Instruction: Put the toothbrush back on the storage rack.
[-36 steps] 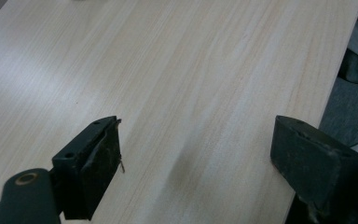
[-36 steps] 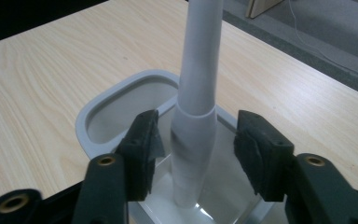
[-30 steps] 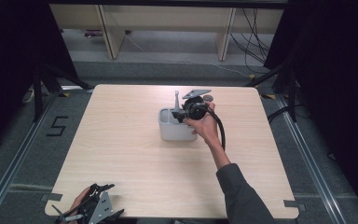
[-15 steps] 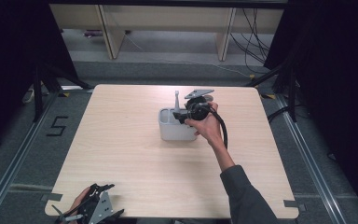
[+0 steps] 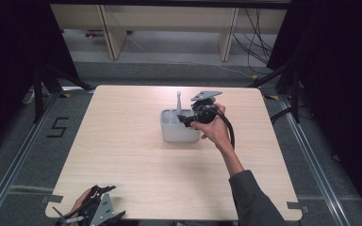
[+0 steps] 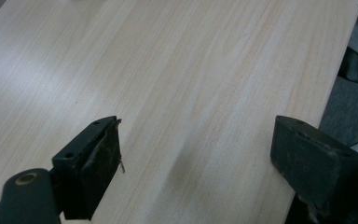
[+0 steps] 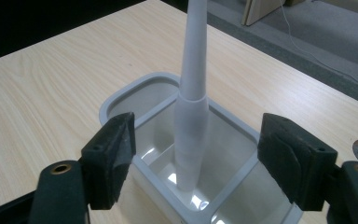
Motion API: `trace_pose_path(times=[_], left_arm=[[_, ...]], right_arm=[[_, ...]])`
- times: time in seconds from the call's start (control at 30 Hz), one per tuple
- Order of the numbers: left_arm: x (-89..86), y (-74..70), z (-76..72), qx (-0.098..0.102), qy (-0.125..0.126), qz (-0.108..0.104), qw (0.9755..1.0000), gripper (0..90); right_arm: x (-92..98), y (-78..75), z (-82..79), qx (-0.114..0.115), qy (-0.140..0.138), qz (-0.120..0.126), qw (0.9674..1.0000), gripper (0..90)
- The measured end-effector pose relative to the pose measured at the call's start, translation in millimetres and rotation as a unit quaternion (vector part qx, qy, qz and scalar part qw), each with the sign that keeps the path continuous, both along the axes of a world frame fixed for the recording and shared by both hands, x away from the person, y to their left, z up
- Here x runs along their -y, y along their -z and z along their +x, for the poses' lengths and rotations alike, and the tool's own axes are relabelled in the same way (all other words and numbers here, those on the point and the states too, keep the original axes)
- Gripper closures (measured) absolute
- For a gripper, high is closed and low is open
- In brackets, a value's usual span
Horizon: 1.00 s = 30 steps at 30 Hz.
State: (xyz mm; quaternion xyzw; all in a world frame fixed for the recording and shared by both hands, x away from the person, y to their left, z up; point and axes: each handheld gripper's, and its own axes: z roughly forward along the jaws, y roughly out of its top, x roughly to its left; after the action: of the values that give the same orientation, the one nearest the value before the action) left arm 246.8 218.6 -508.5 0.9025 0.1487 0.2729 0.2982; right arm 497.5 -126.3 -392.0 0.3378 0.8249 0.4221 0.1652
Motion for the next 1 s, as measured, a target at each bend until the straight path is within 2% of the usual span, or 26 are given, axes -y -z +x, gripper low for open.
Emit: trace_pose_path(times=[0.03,0.13,0.17,0.23,0.27,0.3,0.37,0.47,0.63,0.8,0.93,1.0], left_arm=[[-0.1,-0.2,0.1,0.000,0.000,0.000,1.0000,15.6],[0.0,0.1,0.1,0.000,0.000,0.000,1.0000,15.6],[0.0,0.1,0.0,0.000,-0.001,0.000,1.0000,15.6],[-0.1,-0.2,0.1,-0.001,0.000,0.000,1.0000,15.6],[-0.2,-0.2,0.1,0.000,-0.001,0.000,1.0000,15.6],[-0.6,-1.0,0.1,-0.004,-0.001,0.004,1.0000,15.6],[-0.4,-0.1,0.1,0.000,-0.001,-0.002,1.0000,15.6],[-1.0,-1.0,0.3,0.000,0.001,0.001,1.0000,15.5],[-0.5,-0.2,0.2,0.000,-0.001,-0.001,1.0000,15.6],[-0.9,-0.6,0.4,-0.002,0.001,0.002,1.0000,15.6],[-0.9,-0.6,0.1,-0.002,0.001,0.002,1.0000,15.6],[-1.1,-1.2,0.1,-0.001,0.001,0.003,1.0000,15.6]], right_arm=[[2.2,0.3,-2.0,-0.001,0.003,0.007,1.0000,25.0],[6.2,0.2,-2.7,0.006,0.000,0.009,0.9999,23.4],[8.6,0.7,-5.9,0.003,0.014,0.013,0.9998,20.8],[10.3,0.3,-7.5,0.002,0.017,0.012,0.9998,20.6],[12.0,1.5,-6.8,0.012,0.010,0.015,0.9998,20.2],[13.8,1.8,-10.9,0.002,0.017,0.025,0.9995,19.1],[16.1,1.6,-11.1,0.006,0.013,0.024,0.9996,18.7],[22.3,1.5,-16.5,0.018,0.013,0.024,0.9995,18.3],[25.2,3.1,-24.8,0.015,0.017,0.033,0.9992,18.2],[26.4,3.1,-31.4,0.012,0.014,0.029,0.9994,18.2],[29.2,5.5,-36.1,0.027,0.008,0.028,0.9992,18.4],[30.6,7.1,-38.2,0.023,0.009,0.027,0.9993,18.7]])
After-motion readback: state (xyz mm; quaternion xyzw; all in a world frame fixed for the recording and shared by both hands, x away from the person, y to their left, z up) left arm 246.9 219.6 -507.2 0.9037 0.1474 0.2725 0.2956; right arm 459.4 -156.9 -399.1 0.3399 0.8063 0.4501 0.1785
